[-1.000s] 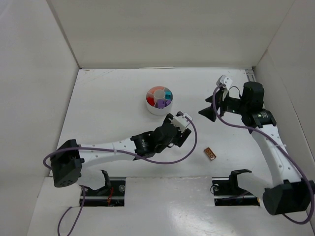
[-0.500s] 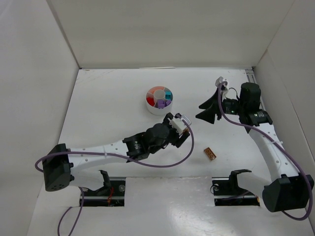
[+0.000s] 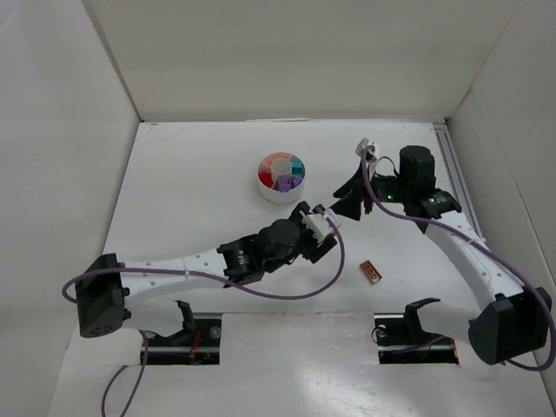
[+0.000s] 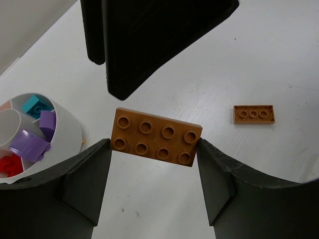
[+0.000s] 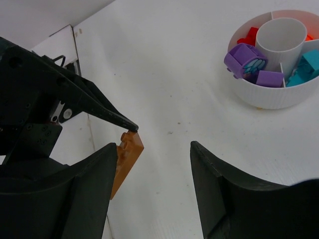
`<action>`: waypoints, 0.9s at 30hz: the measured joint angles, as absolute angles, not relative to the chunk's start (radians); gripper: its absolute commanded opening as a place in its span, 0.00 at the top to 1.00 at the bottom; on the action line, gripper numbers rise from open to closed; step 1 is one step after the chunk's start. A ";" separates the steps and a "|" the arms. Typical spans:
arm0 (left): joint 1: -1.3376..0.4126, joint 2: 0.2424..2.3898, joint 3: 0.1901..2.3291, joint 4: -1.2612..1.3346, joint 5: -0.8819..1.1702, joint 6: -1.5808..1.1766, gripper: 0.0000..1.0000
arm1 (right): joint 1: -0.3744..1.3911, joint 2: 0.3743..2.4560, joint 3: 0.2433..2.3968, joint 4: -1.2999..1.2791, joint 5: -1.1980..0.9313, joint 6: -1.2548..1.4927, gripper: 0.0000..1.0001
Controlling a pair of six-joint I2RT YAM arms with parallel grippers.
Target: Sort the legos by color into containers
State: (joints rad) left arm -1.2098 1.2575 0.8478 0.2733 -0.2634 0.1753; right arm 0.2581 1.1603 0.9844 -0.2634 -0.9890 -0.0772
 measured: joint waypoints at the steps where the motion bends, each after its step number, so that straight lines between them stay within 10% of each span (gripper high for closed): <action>1: -1.211 1.258 0.848 0.273 -0.262 0.177 0.43 | 0.268 1.168 0.984 -0.260 -0.982 -0.073 0.36; 15: -1.217 1.258 0.848 0.274 -0.278 0.200 0.43 | 0.344 1.192 0.935 -0.257 -0.950 -0.068 0.36; 27: -1.216 1.262 0.853 0.276 -0.291 0.213 0.43 | 0.398 1.199 0.934 -0.260 -0.940 -0.082 0.59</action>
State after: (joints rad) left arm -1.2163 1.2621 0.8532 0.2760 -0.2913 0.2131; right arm 0.3977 1.1988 0.9340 -0.2600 -0.9398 -0.0818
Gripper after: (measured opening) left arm 0.620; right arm 0.470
